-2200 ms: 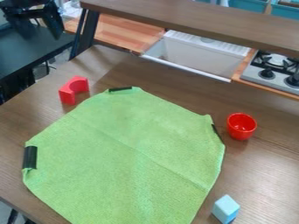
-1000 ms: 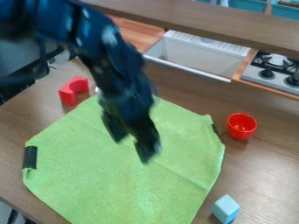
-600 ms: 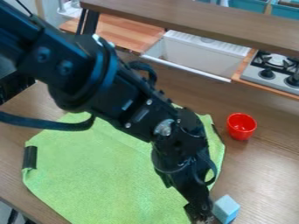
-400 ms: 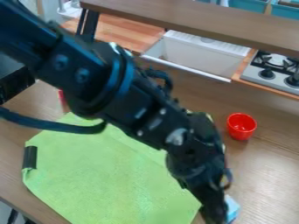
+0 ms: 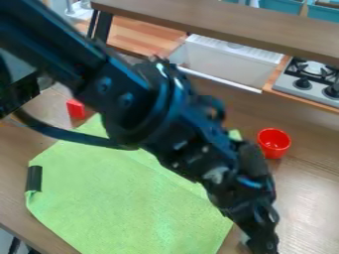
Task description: Put the blue cube on the bottom right cloth
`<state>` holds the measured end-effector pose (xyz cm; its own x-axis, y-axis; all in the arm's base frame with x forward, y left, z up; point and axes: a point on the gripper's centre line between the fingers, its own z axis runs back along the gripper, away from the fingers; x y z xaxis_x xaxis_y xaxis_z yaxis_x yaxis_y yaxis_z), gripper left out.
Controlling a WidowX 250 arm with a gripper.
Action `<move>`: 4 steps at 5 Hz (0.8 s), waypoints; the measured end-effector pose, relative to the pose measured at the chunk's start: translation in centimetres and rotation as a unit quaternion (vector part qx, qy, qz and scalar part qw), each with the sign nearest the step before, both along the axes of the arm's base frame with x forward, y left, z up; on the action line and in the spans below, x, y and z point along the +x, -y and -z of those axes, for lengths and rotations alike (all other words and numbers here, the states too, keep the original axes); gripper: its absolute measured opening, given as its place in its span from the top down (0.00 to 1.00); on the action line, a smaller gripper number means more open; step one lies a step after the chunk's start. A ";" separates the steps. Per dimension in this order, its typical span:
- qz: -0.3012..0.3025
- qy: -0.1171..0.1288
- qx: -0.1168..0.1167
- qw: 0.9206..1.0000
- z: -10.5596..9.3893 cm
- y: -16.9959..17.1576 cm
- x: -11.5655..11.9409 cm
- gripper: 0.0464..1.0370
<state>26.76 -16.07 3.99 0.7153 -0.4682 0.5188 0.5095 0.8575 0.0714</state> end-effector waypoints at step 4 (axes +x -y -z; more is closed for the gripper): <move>-0.056 0.008 0.009 0.998 3.0 0.2 2.3 0.57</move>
<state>29.02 -16.29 0.99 0.7551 -0.3953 0.5231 0.4088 0.9076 0.0958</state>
